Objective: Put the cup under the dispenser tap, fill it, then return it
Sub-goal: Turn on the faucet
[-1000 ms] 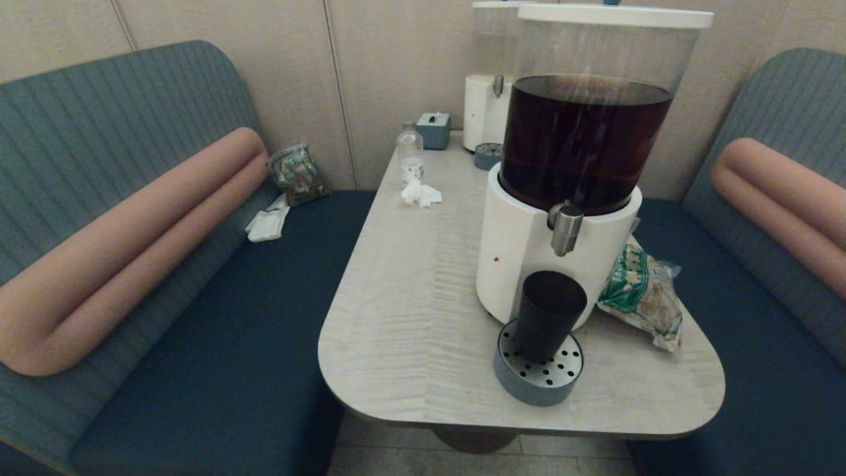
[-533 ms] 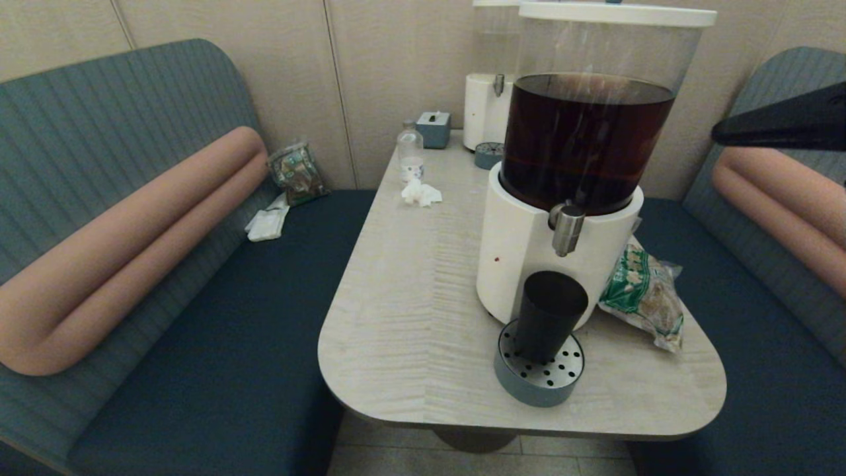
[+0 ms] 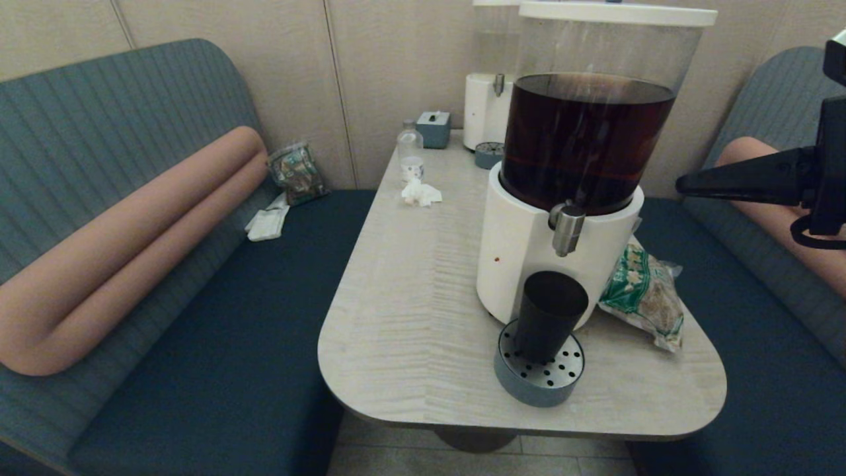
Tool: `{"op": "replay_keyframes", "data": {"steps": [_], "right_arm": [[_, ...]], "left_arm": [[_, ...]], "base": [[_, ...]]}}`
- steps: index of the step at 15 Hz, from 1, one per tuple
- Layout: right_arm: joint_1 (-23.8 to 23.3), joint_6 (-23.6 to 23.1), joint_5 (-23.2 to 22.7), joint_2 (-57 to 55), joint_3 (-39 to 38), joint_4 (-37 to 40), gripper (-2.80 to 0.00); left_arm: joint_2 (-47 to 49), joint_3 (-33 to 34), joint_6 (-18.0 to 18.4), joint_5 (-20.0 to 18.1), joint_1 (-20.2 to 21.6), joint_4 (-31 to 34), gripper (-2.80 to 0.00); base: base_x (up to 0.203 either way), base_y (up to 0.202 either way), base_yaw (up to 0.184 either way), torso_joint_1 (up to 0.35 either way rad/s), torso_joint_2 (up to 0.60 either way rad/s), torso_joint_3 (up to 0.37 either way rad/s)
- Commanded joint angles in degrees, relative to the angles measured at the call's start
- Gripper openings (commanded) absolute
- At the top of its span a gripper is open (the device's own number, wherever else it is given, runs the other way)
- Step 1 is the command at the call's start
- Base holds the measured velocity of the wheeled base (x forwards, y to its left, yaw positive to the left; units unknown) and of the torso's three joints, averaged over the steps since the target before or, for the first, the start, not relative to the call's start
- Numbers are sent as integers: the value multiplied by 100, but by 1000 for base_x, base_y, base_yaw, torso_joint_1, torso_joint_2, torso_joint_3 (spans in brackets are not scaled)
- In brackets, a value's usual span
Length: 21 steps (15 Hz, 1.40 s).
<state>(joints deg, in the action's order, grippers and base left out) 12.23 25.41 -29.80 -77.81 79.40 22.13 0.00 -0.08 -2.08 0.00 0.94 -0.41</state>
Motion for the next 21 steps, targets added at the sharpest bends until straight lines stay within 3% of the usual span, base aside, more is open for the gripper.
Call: {"op": "replay_keyframes", "data": {"steps": [1, 4, 6, 8, 13, 18, 21], "right_arm": [[81, -708, 507, 109, -43, 54, -280], [694, -1071, 1712, -6, 248, 353, -280], [1232, -1073, 2473, -151, 418, 533, -280], [1795, -1056, 3531, -425, 696, 792, -280], [2187, -933, 4889, -1196, 1486, 1349, -280], [2211, -1, 5053, -1683, 2599, 2322, -280], [2217, 61, 5029, -1831, 2694, 2357, -280]], "left_arm": [[9, -1, -2, 0, 3, -2, -280], [9, 4, -2, 0, 3, -2, -280], [9, -1, -2, 0, 3, -2, -280], [9, -1, -2, 0, 3, -2, -280], [9, 0, -2, 0, 3, -2, -280], [9, -1, -2, 0, 3, -2, -280], [9, -1, -2, 0, 3, -2, -280]], "base": [[0, 0, 0, 0, 0, 0], [0, 0, 0, 0, 0, 0], [0, 0, 0, 0, 0, 0], [0, 0, 0, 0, 0, 0], [0, 0, 0, 0, 0, 0], [0, 0, 0, 0, 0, 0], [0, 0, 0, 0, 0, 0]]}}
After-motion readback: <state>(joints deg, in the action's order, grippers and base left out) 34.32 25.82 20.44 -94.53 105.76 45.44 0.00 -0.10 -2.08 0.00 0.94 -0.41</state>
